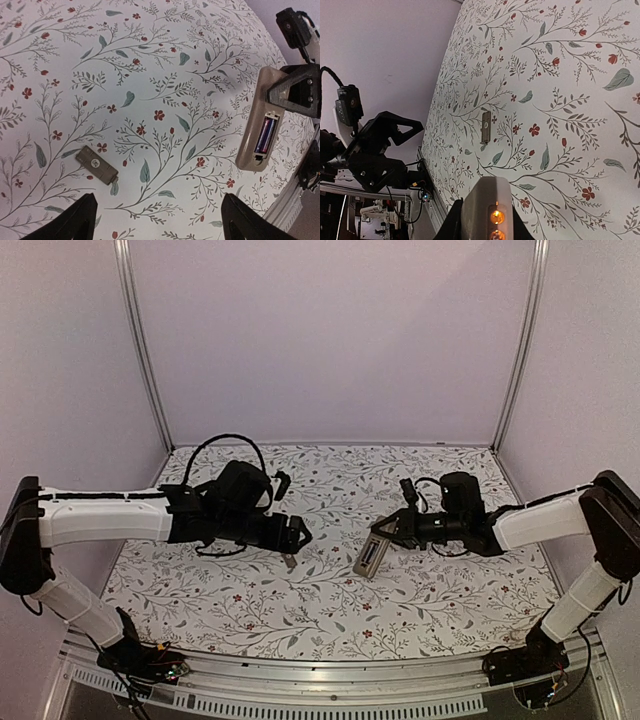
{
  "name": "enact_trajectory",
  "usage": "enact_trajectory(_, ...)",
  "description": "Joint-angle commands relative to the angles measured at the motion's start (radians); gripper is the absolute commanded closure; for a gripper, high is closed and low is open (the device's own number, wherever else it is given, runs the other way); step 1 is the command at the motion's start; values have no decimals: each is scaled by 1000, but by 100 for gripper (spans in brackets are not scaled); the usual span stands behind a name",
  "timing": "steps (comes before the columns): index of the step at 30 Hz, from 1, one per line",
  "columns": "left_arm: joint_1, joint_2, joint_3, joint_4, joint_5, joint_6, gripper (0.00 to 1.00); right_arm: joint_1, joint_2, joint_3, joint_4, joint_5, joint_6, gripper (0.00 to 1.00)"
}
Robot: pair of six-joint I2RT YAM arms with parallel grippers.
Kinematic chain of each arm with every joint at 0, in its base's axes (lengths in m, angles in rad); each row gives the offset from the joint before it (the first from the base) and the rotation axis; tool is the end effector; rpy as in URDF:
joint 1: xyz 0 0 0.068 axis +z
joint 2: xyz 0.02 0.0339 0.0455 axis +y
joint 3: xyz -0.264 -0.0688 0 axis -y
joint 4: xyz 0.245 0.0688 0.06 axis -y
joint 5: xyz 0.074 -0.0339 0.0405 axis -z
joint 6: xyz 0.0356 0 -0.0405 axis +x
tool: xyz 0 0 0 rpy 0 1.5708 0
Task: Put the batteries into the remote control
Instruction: Place the remote control without the battery cover at the center of the board.
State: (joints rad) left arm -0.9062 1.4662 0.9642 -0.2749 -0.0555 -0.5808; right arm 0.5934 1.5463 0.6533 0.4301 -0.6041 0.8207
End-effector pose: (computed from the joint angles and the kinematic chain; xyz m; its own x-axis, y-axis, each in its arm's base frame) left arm 0.1953 -0.2461 0.2340 -0.7793 0.1064 -0.6175 0.3994 0.8436 -0.3588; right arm 0.2427 0.1881 0.1781 -0.8974 0.1210 -0.4244 -0.3301 0.4541 0.8275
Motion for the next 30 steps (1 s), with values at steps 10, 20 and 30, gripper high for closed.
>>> enact_trajectory(10,81,-6,-120,79,48,-65,13,142,358,90,385,10,80,89)
enact_trajectory(20,97,-34,-144,86,43,-61,13,145,417,33,425,40,53,65)
enact_trajectory(30,101,-35,-137,55,8,-45,10,116,332,-63,310,123,-11,43)
